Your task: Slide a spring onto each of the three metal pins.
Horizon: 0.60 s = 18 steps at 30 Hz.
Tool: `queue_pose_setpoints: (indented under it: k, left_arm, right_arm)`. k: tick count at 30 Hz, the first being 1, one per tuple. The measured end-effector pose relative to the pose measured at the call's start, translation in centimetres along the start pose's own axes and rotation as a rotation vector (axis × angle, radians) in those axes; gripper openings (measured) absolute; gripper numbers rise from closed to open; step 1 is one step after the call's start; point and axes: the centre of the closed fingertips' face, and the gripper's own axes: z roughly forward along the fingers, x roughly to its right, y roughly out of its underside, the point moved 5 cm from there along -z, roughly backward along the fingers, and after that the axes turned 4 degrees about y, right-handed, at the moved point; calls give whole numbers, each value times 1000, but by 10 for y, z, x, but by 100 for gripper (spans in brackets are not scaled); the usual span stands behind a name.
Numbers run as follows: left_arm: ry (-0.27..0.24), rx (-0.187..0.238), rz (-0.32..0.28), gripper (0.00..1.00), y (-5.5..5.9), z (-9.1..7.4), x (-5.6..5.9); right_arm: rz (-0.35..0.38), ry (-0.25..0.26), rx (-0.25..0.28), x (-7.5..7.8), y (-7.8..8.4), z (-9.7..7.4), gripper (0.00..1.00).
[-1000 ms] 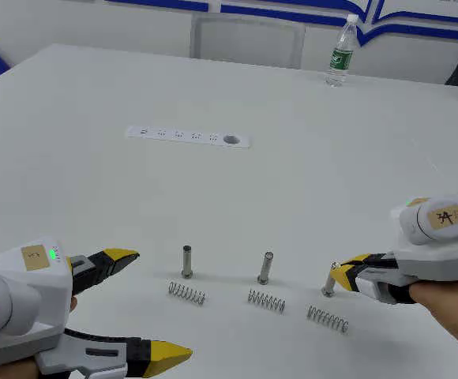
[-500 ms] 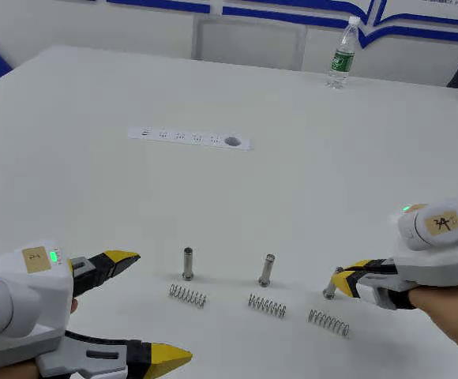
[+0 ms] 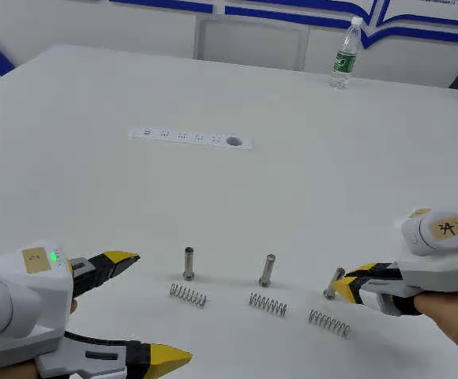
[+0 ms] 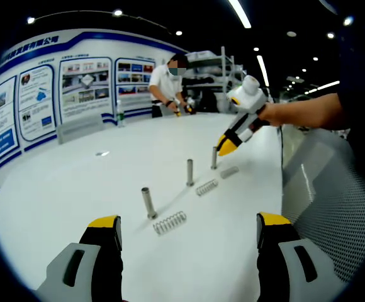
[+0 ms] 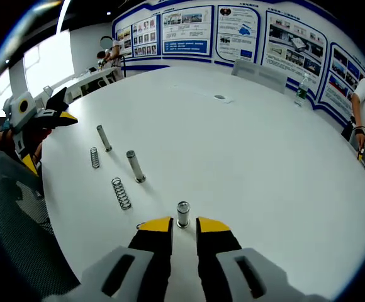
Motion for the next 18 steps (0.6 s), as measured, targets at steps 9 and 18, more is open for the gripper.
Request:
queue_pose_setpoints:
  k: [9, 18]
  left_arm:
    - [4, -1, 6, 90, -2, 1, 0]
    - [9, -4, 8, 90, -3, 2, 2]
  right_arm:
    - [-68, -103, -38, -15, 14, -12, 16]
    - [-168, -191, -94, -28, 32, -6, 17]
